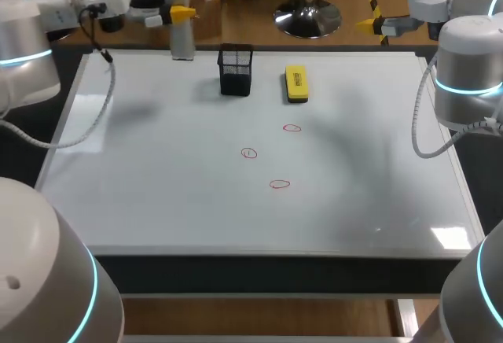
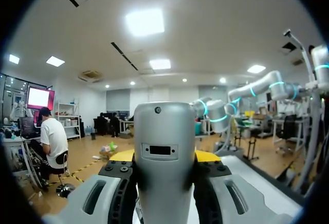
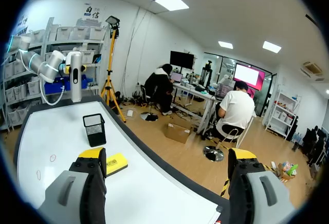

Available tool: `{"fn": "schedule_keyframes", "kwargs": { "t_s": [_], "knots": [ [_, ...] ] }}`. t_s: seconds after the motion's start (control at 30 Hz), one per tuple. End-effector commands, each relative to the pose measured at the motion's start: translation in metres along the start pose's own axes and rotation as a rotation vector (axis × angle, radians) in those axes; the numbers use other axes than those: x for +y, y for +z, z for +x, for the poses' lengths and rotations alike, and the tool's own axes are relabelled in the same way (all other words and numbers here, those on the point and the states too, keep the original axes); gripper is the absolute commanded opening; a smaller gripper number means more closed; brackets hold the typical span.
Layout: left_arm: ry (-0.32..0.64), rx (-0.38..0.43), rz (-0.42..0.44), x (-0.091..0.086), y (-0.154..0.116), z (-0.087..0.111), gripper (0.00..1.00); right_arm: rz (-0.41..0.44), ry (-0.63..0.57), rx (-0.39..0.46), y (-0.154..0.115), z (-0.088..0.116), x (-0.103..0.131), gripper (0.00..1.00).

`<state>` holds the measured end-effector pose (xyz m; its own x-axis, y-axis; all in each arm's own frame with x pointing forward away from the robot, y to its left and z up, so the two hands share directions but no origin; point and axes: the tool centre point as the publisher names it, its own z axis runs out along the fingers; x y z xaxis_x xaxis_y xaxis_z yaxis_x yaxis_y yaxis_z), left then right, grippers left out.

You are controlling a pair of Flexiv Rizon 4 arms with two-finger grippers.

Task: Pick up the inspection probe, press it on each red-marked spot on the whiteboard one by one, put down the probe, pick up the eraser, and wipe off all the red marks.

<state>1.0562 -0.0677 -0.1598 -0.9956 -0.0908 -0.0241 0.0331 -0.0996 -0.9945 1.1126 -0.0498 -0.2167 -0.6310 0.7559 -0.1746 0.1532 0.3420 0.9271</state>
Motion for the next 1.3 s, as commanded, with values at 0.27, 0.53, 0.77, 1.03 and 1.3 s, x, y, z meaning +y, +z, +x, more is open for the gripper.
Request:
{"fn": "schedule_keyframes", "kwargs": {
  "t_s": [0.27,0.53,0.77,1.03,1.3],
  "knots": [
    [-0.025,0.02,0.005,0.026,-0.035,-0.016,0.0,0.0,0.0,0.001,0.0,0.0,0.0,1.0],
    [-0.051,0.015,0.011,0.046,-0.046,-0.024,0.0,0.0,0.0,0.001,0.0,0.0,0.0,1.0],
    [-0.056,0.011,0.01,0.054,-0.053,-0.027,0.0,0.0,0.0,0.001,0.0,0.0,0.0,1.0],
    [-0.055,0.023,0.001,0.055,-0.056,-0.026,0.0,0.0,0.0,0.001,0.0,0.0,0.0,1.0],
    [-0.055,0.023,0.001,0.055,-0.056,-0.026,0.0,0.0,0.0,0.001,0.0,0.0,0.0,1.0]
  ]
}}
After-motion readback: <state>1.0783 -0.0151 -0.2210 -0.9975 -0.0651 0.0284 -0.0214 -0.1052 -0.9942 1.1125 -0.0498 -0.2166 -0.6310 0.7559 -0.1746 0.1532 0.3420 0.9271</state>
